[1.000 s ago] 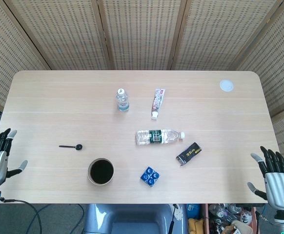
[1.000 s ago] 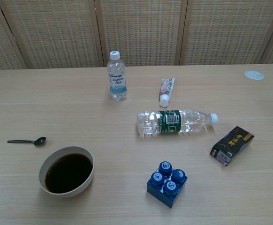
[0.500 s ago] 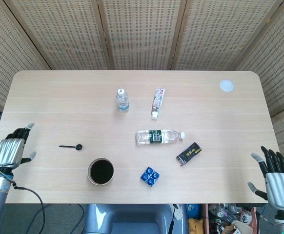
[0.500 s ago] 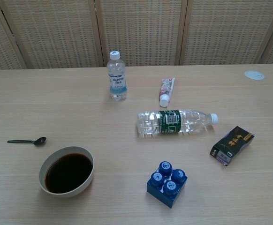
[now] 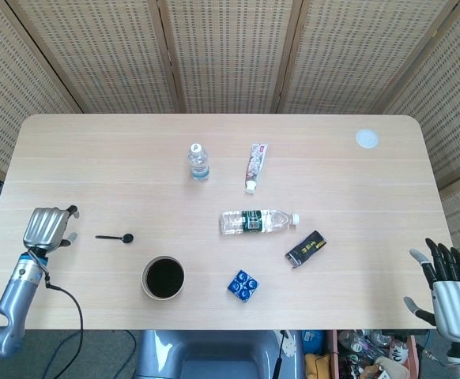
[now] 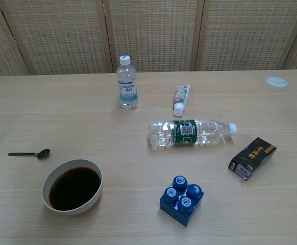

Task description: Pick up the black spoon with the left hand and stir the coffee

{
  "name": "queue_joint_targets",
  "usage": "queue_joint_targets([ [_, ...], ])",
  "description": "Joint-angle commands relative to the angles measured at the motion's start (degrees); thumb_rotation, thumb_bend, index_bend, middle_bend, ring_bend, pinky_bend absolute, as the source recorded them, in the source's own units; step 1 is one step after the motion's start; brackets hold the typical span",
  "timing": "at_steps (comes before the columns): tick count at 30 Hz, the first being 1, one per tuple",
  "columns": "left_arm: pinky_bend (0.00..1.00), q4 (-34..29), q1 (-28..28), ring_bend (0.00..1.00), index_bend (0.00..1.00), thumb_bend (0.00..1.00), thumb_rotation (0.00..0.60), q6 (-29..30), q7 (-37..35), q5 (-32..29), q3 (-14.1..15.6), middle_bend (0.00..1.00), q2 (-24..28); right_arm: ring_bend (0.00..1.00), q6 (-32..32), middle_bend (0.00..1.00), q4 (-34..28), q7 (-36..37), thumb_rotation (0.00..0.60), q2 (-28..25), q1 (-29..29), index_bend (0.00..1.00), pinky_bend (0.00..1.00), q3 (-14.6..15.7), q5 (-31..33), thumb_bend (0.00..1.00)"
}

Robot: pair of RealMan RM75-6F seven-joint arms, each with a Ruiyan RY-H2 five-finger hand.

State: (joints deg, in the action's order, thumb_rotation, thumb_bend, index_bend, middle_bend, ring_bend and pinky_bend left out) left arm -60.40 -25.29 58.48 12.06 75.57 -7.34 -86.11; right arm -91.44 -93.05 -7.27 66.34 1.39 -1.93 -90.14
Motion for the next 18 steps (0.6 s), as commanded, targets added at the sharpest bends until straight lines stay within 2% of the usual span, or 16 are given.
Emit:
queue_joint_targets([
  [1, 0.71, 2.8, -1.5, 0.62, 0.46, 0.27, 0.6, -2.1, -1.4, 0.1, 0.5, 0.71, -2.2, 0.0, 0.0, 0.12, 0.0, 0.0, 0.6, 0.0, 0.0, 0.22, 0.0, 0.0, 0.1, 0.2],
  [6, 0.71, 5.4, -2.4, 0.62, 0.5, 0.27, 0.6, -4.6, -4.0, -0.8, 0.7, 0.72, -4.6, 0.0, 0.0, 0.12, 0.2, 0.2, 0.6, 0.0, 0.2, 0.22, 0.0, 0.0, 0.3, 0.2],
  [18, 0.72, 11.0, -3.7, 0.63, 0.5, 0.29, 0.6, -7.0, -5.7, -1.7, 1.0, 0.73, -9.1, 0.0, -0.1, 0.12, 0.3, 0.2, 0.6, -0.2, 0.6, 0.22, 0.0, 0.2, 0.5, 0.2],
])
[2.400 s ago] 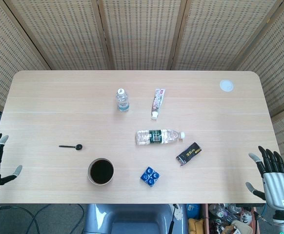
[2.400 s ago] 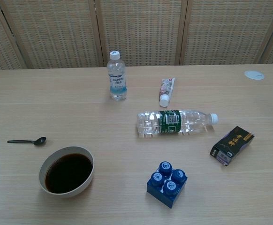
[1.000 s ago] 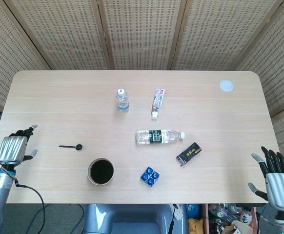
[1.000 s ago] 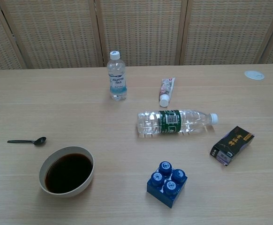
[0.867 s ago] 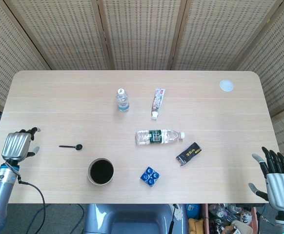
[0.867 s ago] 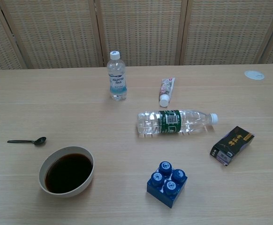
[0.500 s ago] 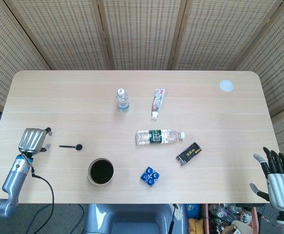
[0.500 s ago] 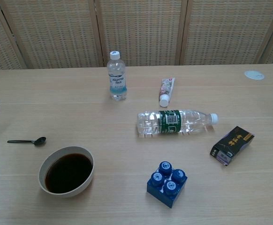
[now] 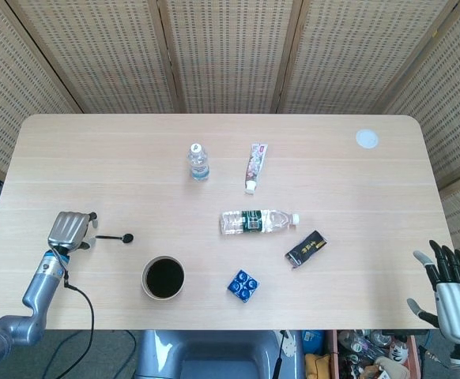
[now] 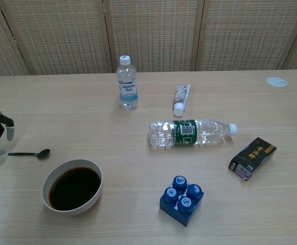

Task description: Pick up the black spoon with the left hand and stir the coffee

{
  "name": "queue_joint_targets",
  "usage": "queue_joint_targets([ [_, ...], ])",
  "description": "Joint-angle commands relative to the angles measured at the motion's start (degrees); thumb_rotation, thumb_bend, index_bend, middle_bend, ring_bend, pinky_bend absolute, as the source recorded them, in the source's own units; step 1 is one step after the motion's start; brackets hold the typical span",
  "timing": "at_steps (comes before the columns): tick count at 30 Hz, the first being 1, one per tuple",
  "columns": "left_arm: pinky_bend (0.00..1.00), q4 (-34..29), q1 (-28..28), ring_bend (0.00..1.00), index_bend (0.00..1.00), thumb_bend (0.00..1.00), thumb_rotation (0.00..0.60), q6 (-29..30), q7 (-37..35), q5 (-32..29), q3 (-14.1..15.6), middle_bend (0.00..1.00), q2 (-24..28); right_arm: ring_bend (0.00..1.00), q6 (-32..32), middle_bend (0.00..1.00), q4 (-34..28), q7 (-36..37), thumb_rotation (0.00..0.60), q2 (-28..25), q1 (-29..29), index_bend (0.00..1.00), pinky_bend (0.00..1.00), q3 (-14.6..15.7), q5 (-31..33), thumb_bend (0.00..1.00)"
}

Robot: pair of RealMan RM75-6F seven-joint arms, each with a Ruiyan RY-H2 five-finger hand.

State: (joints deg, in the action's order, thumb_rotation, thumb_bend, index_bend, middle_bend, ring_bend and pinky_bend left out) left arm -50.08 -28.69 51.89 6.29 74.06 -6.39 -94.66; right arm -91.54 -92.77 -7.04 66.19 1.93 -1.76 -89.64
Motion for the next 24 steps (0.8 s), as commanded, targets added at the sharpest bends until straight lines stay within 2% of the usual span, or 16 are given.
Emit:
queue_joint_targets([
  [1, 0.72, 0.9, -0.3, 0.63, 0.5, 0.3, 0.6, -0.7, 0.1, -0.3, 0.1, 0.73, -0.7, 0.0, -0.1, 0.12, 0.0, 0.0, 0.6, 0.0, 0.1, 0.22, 0.0, 0.0, 0.0, 0.2],
  [10, 0.72, 1.6, -0.9, 0.63, 0.5, 0.37, 0.6, -2.1, 0.9, -0.9, 0.3, 0.73, -1.7, 0.0, -0.2, 0.12, -0.1, -0.1, 0.6, -0.2, 0.3, 0.22, 0.0, 0.0, 0.2, 0.2],
  [24, 0.72, 1.9, -1.7, 0.63, 0.5, 0.37, 0.6, -3.1, 1.8, -1.7, 0.3, 0.73, -2.8, 0.0, -0.5, 0.12, 0.2, 0.2, 0.6, -0.3, 0.8, 0.22, 0.0, 0.0, 0.4, 0.2],
])
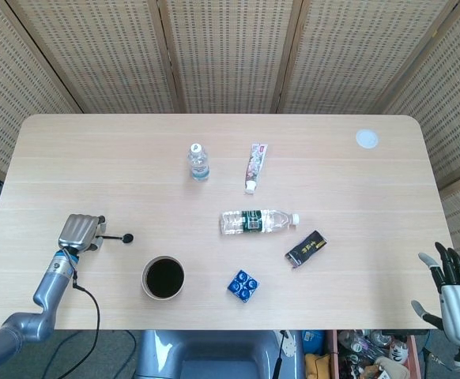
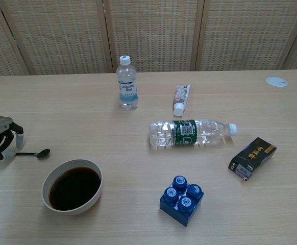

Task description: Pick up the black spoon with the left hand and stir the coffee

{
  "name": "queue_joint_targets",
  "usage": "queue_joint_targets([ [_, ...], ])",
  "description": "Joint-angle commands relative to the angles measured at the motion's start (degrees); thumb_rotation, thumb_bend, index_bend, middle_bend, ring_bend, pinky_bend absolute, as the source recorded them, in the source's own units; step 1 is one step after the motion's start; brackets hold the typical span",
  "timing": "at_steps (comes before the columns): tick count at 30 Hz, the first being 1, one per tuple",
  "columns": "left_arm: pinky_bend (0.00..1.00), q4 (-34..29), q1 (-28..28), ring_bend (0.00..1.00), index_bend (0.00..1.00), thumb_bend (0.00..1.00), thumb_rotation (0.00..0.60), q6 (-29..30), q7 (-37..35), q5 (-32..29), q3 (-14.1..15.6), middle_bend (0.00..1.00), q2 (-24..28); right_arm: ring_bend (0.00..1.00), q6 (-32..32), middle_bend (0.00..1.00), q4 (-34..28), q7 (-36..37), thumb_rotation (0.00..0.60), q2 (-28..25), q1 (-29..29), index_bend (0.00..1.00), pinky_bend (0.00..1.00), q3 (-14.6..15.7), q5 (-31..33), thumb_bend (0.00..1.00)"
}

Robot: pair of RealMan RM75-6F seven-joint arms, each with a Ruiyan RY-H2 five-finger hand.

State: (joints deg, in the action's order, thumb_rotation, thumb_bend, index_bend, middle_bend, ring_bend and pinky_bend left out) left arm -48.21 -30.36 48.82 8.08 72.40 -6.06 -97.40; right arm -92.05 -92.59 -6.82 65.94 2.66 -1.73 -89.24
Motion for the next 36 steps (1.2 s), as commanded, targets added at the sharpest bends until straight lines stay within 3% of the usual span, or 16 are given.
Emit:
queue_joint_targets([
  [1, 0.72, 0.0, -0.1, 0.63, 0.5, 0.37, 0.6, -0.1, 0.0, -0.2, 0.0, 0.73, -0.1, 0.0, 0.0, 0.12, 0.0, 0.0, 0.6, 0.0, 0.1, 0.22, 0.0, 0.0, 0.0, 0.2],
  [21, 0.72, 1.5, -0.4, 0.63, 0.51, 0.37, 0.6, -2.4, 0.6, -1.8, 0.0, 0.73, -1.5, 0.0, -0.2, 0.12, -0.1, -0.1, 0.6, -0.3, 0.4, 0.22, 0.0, -0.1, 0.3, 0.2],
  [36, 0.72, -0.6, -0.1, 0.63, 0.58, 0.38, 0.6, -4.0, 2.0, -3.8, 0.0, 0.74, -0.6, 0.0, -0.3, 0.12, -0.1, 0.1, 0.6, -0.4, 0.7, 0.22, 0.0, -0.1, 0.3, 0.2],
])
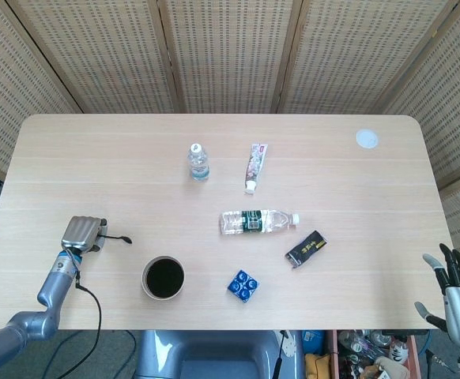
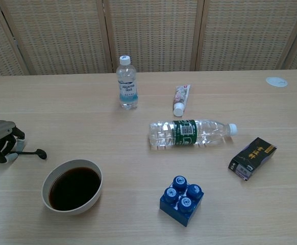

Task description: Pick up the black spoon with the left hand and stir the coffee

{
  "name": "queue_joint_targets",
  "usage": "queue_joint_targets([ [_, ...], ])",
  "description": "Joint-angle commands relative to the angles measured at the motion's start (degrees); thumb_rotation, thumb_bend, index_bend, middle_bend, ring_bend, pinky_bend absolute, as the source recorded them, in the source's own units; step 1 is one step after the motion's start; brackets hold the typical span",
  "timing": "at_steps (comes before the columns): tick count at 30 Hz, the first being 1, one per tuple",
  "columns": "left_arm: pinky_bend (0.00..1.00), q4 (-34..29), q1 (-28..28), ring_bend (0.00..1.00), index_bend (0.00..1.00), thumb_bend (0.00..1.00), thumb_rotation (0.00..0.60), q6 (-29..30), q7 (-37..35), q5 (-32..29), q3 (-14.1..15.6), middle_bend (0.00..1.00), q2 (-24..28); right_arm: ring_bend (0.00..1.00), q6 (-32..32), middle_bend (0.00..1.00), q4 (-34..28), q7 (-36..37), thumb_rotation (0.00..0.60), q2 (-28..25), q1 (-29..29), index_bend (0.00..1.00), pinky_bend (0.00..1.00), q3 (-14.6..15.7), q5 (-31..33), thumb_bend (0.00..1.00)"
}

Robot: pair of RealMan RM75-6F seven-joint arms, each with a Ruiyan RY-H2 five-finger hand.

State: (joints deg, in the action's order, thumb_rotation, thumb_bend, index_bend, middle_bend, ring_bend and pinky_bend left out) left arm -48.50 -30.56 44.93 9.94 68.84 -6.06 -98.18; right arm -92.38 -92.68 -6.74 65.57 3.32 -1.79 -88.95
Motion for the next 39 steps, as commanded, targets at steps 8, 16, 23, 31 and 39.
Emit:
queue_joint_targets([
  [8, 0.72, -1.4, 0.2, 0.63, 0.6, 0.38, 0.6, -0.2, 0.5, -0.8, -0.1, 0.75, 0.8, 0.0, 0.0, 0.12, -0.1, 0.0, 0.6, 0.0, 0.0, 0.22, 0.0, 0.0, -0.1, 0.2],
  [16, 0.72, -2.9, 0.2, 0.64, 0.64, 0.38, 0.6, 0.2, 0.4, -1.2, -0.3, 0.77, 1.5, 0.0, -0.1, 0.12, -0.1, 0.0, 0.6, 0.0, 0.2, 0.22, 0.0, 0.0, -0.1, 0.2],
  [23, 0.72, -5.7, 0.2, 0.66, 0.66, 0.38, 0.6, 1.7, -0.8, -0.8, -0.9, 0.78, 3.3, 0.0, -0.3, 0.12, -0.1, 0.1, 0.6, -0.1, 0.3, 0.22, 0.0, 0.0, -0.2, 0.2],
  [31, 0.72, -9.4, 0.3, 0.67, 0.68, 0.39, 0.6, 5.4, -0.9, 0.9, -1.5, 0.81, 6.2, 0.0, -0.4, 0.12, 0.1, 0.4, 0.6, 0.1, 0.3, 0.22, 0.0, 0.0, -0.3, 0.2],
  [39, 0.72, -15.3, 0.1, 0.67, 0.68, 0.39, 0.6, 9.2, 1.4, 3.4, -1.5, 0.81, 10.9, 0.0, -0.6, 0.12, 0.5, 1.0, 0.6, 0.1, 0.5, 0.22, 0.0, 0.0, -0.4, 0.2],
])
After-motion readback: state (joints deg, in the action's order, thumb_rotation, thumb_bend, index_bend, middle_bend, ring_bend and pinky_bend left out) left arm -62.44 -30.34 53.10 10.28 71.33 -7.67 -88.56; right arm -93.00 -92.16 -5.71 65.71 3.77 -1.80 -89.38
